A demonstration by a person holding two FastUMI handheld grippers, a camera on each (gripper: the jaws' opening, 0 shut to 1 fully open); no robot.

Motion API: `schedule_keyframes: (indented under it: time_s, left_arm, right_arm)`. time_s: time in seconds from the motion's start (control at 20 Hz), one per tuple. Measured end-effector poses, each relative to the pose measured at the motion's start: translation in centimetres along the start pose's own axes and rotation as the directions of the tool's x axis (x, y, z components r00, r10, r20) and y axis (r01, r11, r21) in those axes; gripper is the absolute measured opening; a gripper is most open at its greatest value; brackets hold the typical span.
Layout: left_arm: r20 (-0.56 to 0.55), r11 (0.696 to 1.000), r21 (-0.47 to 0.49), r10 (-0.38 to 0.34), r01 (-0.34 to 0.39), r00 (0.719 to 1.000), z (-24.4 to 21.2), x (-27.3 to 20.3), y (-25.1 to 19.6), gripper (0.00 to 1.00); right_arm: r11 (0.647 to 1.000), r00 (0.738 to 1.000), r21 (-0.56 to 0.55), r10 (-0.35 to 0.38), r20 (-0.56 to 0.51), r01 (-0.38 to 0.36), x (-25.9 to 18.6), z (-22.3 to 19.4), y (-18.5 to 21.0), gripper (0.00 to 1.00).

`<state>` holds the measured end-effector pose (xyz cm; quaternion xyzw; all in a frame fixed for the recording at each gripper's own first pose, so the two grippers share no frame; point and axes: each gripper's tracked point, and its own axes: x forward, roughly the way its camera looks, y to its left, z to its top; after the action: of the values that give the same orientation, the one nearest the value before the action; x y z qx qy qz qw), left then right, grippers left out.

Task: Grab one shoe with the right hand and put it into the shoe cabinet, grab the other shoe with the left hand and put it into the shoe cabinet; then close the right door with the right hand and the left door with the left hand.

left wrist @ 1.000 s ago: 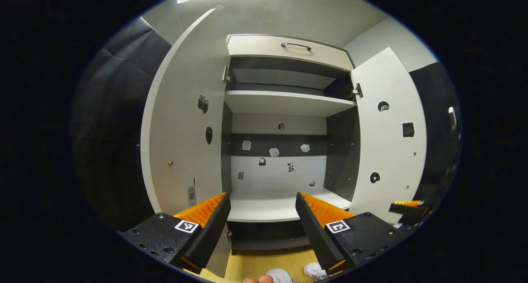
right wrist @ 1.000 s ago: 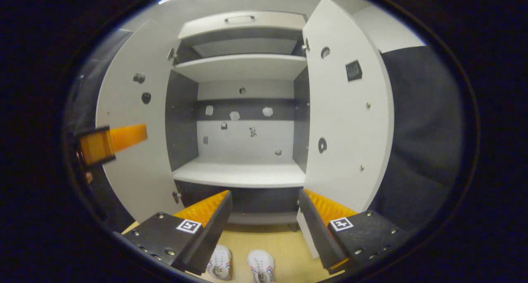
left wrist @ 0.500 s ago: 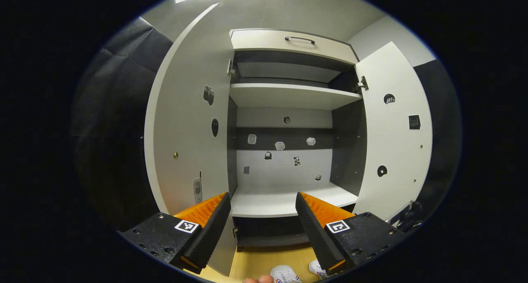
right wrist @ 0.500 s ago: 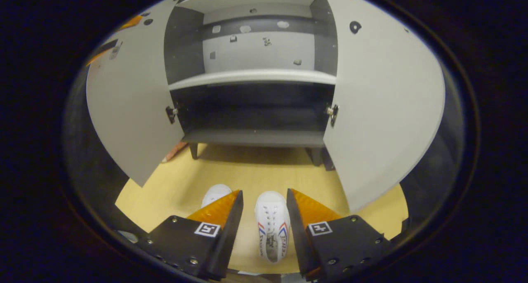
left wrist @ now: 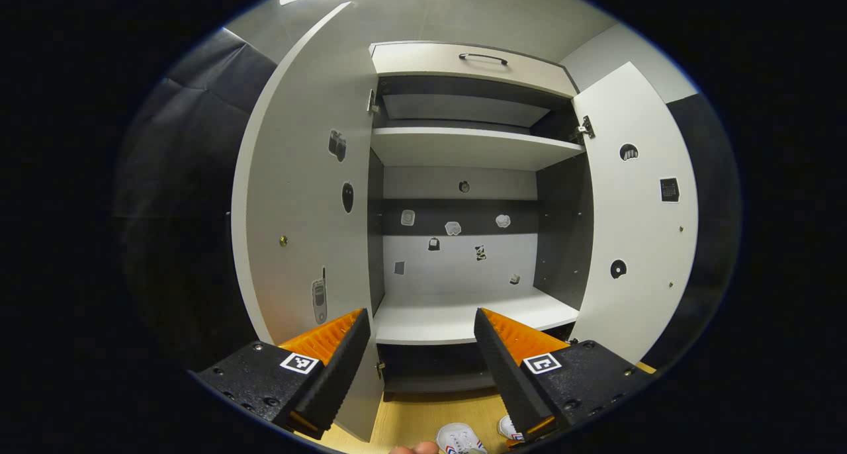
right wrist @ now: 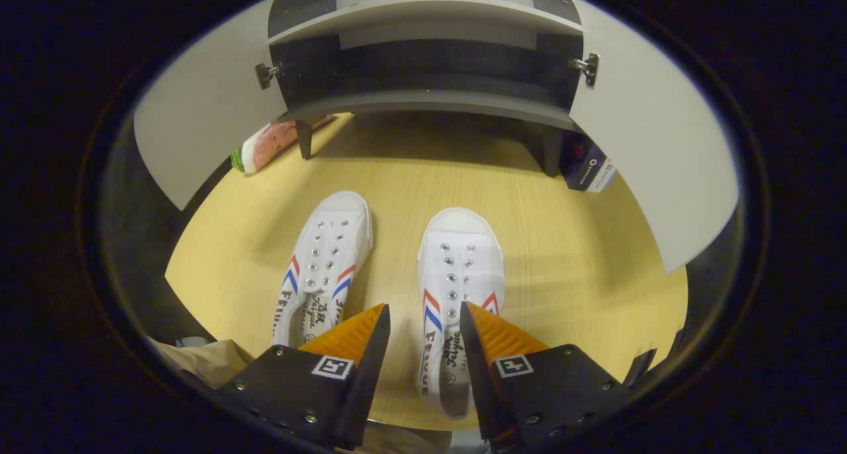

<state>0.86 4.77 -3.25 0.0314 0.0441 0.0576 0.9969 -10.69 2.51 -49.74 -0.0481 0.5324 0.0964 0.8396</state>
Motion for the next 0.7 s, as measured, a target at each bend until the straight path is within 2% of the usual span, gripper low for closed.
schedule_keyframes:
  time_s: [0.2,0.3,0.35,0.4,0.5,0.55,0.6,0.65,0.7]
  left_arm:
    - [-0.006,1.0,0.01,0.016,-0.016,1.0,-0.2,0.1,0.3,0.96]
    - [-0.012,1.0,0.016,0.023,-0.023,1.0,-0.4,0.1,0.4,0.96]
    - [-0.014,0.999,0.018,0.029,-0.029,0.999,-0.5,0.2,0.5,0.96]
    - [-0.018,0.999,0.016,0.033,-0.032,0.999,-0.6,0.2,0.6,0.96]
    - [-0.028,0.999,0.009,0.034,-0.034,0.999,-1.0,0.3,0.7,0.96]
    - [-0.034,0.999,0.006,0.035,-0.035,0.999,-1.1,0.4,0.7,0.96]
    - [-0.038,0.999,0.004,0.035,-0.035,0.999,-1.2,0.3,0.7,0.96]
    - [-0.04,0.999,0.0,0.035,-0.035,0.999,-1.3,0.4,0.7,0.96]
    - [-0.041,0.999,-0.004,0.034,-0.034,0.999,-1.4,0.4,0.7,0.96]
  right_arm:
    - [1.0,0.999,-0.028,-0.001,-0.037,0.0,2.2,-1.7,0.3,0.63]
    - [0.993,0.997,-0.093,-0.074,0.013,0.075,2.6,-1.5,-1.0,0.63]
    - [0.992,0.996,-0.1,-0.079,0.038,0.082,3.0,-1.6,-0.9,0.24]
    - [0.99,0.995,-0.117,-0.076,0.071,0.084,2.4,-1.4,-1.0,0.28]
    - [0.99,0.993,-0.109,-0.08,0.091,0.09,3.1,-1.3,-1.1,0.28]
    - [0.993,0.995,-0.094,-0.067,0.08,0.074,2.5,-1.4,-0.8,0.15]
    - [0.995,0.993,-0.056,-0.083,0.082,0.087,1.5,-1.2,-0.8,0.14]
    - [0.998,0.996,-0.032,-0.061,0.069,0.063,2.2,-1.1,-1.0,0.01]
    - [0.999,0.996,-0.002,-0.052,0.066,0.052,2.3,-1.1,-0.9,0.01]
